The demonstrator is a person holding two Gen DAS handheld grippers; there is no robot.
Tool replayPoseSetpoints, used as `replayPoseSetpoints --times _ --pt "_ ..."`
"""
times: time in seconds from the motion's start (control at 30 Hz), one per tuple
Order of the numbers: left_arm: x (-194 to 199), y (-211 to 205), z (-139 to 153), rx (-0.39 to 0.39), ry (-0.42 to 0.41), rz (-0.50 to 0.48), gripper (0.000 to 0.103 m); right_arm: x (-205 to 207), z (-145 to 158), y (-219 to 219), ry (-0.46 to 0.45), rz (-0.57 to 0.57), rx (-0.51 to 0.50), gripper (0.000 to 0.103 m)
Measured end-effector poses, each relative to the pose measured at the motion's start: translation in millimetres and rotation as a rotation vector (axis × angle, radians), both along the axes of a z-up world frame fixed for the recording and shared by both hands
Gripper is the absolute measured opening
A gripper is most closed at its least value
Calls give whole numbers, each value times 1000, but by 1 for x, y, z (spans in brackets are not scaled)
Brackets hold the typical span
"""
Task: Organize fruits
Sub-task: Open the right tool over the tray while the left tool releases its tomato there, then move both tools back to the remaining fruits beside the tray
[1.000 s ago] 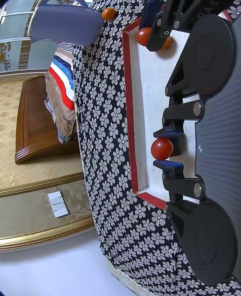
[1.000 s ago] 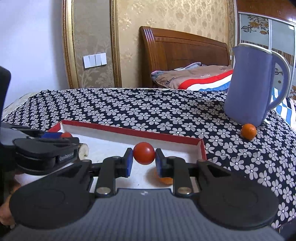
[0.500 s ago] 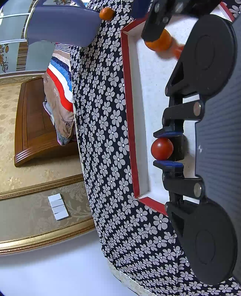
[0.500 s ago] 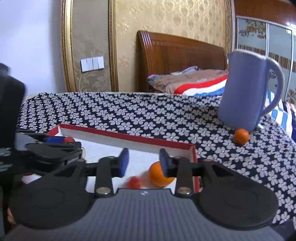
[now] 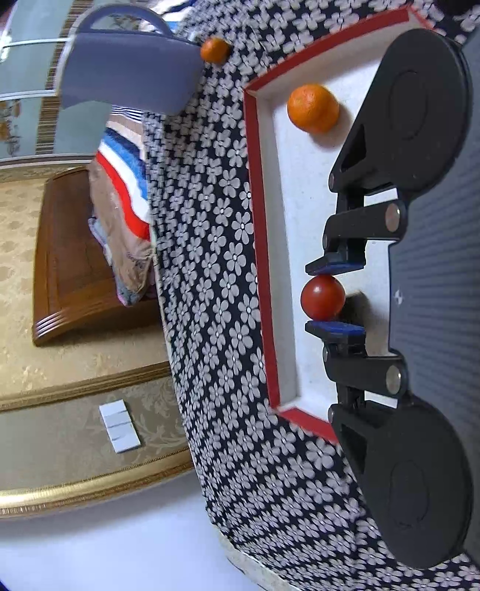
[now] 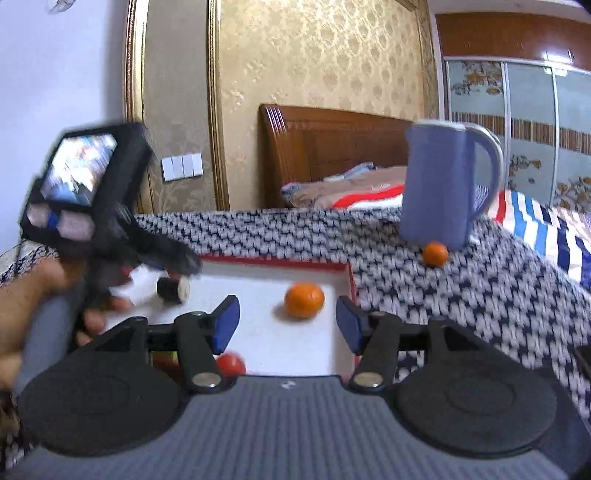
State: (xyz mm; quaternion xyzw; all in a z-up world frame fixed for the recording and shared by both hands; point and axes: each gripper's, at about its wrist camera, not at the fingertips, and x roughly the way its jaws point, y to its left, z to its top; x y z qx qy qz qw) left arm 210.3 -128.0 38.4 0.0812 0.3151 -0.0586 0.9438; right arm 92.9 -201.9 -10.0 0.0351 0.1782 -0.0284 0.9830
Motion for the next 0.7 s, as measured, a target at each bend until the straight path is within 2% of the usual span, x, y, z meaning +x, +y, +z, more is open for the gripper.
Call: replayPoseSetpoints --times 0.03,0.1,0.13,0.17,0.23,0.3,0.4,0.5,0.6,0.7 --pt "-8 6 3 -12 -14 0 30 -4 -4 -1 9 3 19 59" --pt "-27 23 8 -22 -50 25 56 -13 -9 -2 14 24 33 59" --pt "-36 30 9 -27 -75 36 84 -16 -11 0 16 37 28 62" --pt "-47 37 11 -27 -109 38 95 -18 -12 3 18 52 19 64" --pt "-70 51 11 5 -181 55 95 -23 -14 12 15 77 -20 68" --pt "-90 63 9 53 -210 90 95 -28 -18 21 19 93 -72 72" --pt "-119 92 3 -12 -244 164 95 -32 -25 36 24 86 -152 76" --pt "-138 116 -12 -77 -231 228 95 -31 -32 43 56 109 -172 76" --pt "-143 127 -30 -70 -220 290 95 -29 -35 50 68 144 -163 82" --pt "-142 126 -39 -53 -222 297 95 -22 -38 62 90 171 -192 87"
